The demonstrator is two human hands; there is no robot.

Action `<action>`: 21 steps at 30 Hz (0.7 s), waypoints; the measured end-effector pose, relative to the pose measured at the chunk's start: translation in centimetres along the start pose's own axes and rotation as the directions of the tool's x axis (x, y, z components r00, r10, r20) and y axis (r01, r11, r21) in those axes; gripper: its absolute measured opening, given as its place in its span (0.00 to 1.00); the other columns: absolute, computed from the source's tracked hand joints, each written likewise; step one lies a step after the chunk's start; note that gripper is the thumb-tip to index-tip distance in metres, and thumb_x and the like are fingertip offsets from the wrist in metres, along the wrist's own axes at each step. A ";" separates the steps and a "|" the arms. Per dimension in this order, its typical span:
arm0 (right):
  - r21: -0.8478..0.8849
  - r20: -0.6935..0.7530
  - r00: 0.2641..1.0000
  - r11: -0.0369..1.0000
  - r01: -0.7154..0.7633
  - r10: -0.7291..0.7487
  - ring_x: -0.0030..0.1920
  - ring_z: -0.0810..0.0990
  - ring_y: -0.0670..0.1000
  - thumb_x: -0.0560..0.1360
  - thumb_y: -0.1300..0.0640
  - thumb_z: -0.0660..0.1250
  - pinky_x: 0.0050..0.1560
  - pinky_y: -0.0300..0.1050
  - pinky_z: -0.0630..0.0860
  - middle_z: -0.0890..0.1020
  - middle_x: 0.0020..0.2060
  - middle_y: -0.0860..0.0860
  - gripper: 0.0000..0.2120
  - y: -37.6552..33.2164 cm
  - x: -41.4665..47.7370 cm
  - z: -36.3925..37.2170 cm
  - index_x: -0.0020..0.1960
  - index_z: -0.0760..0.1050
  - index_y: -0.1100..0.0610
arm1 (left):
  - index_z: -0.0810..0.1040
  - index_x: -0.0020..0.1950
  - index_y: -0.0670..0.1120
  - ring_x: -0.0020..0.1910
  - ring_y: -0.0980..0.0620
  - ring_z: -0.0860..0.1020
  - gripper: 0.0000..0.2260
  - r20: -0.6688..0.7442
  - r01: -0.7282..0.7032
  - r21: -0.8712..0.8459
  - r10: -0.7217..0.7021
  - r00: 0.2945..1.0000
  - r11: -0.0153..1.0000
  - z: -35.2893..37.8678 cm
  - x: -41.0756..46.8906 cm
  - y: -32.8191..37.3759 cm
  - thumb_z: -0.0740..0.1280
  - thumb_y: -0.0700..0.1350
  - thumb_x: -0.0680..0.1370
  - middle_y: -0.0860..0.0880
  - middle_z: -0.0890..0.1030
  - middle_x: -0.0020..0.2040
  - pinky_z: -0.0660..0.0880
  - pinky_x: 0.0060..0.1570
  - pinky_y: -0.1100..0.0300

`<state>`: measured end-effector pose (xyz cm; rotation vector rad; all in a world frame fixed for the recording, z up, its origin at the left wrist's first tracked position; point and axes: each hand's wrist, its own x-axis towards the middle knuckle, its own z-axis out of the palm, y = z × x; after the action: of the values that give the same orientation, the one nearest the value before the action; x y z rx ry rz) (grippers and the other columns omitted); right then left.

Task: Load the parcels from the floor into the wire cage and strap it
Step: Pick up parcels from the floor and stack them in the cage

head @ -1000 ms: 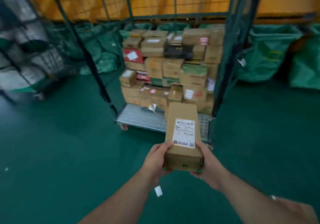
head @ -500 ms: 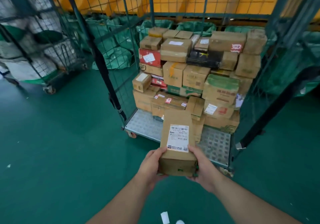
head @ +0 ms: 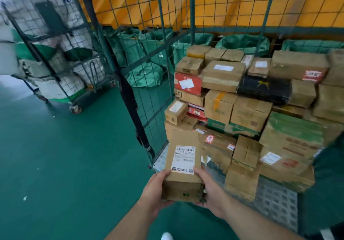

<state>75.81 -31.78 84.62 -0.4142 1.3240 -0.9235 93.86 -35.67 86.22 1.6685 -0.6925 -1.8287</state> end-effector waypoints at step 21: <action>0.279 -0.474 0.874 0.923 0.264 -0.107 0.59 0.82 0.55 0.74 0.36 0.72 0.49 0.56 0.84 0.83 0.61 0.47 0.30 -19.5 18.5 -8.3 0.73 0.67 0.33 | 0.80 0.62 0.50 0.57 0.41 0.81 0.19 0.326 -0.002 0.261 -0.086 0.942 0.965 20.0 23.4 21.3 0.73 0.57 0.75 0.42 0.84 0.58 0.80 0.49 0.49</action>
<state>60.94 -55.67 85.04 -0.0564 1.5219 -1.4506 73.71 -67.23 86.56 1.5481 -1.0873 -2.1567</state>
